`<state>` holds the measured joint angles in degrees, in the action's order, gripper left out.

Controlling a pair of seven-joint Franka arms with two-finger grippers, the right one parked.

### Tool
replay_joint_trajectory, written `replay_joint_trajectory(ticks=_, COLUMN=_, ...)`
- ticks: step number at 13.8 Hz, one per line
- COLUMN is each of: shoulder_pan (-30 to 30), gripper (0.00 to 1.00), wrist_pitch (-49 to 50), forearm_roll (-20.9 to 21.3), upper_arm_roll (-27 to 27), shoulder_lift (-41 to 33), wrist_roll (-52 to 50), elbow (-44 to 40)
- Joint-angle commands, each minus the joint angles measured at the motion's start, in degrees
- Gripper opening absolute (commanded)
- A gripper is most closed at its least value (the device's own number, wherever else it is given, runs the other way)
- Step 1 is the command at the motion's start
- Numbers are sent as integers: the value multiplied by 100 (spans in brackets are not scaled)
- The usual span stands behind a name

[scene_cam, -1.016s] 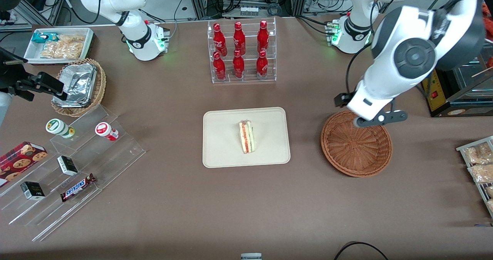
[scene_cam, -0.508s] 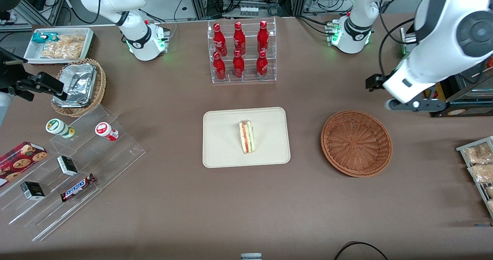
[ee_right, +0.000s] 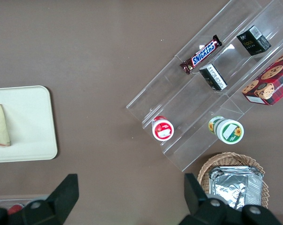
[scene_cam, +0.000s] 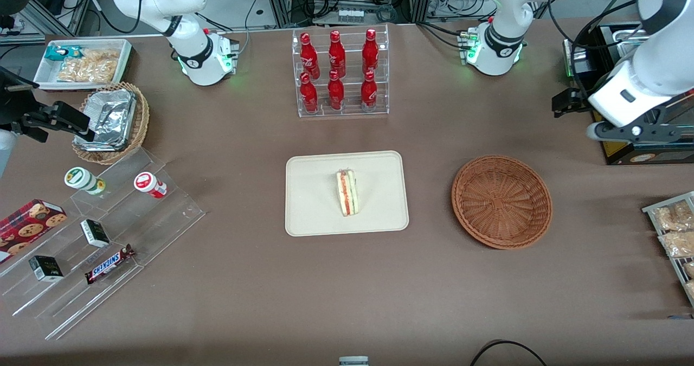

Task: Place sandwich from basket to tray

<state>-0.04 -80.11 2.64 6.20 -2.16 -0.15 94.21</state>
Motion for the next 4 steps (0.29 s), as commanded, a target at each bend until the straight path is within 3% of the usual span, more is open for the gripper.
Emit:
replay_joint_trajectory(ticks=1, shoulder_pan=31, gripper=100, wrist_pitch=40, forearm_roll=-18, upper_arm_roll=-83, shoulder_lift=-145, wrist_roll=94, elbow=-69)
replay_joint_trajectory(ticks=4, shoulder_pan=31, gripper=100, wrist_pitch=-92, forearm_roll=-201, upper_arm_roll=-154, shoulder_lift=-189, wrist_roll=94, elbow=-52)
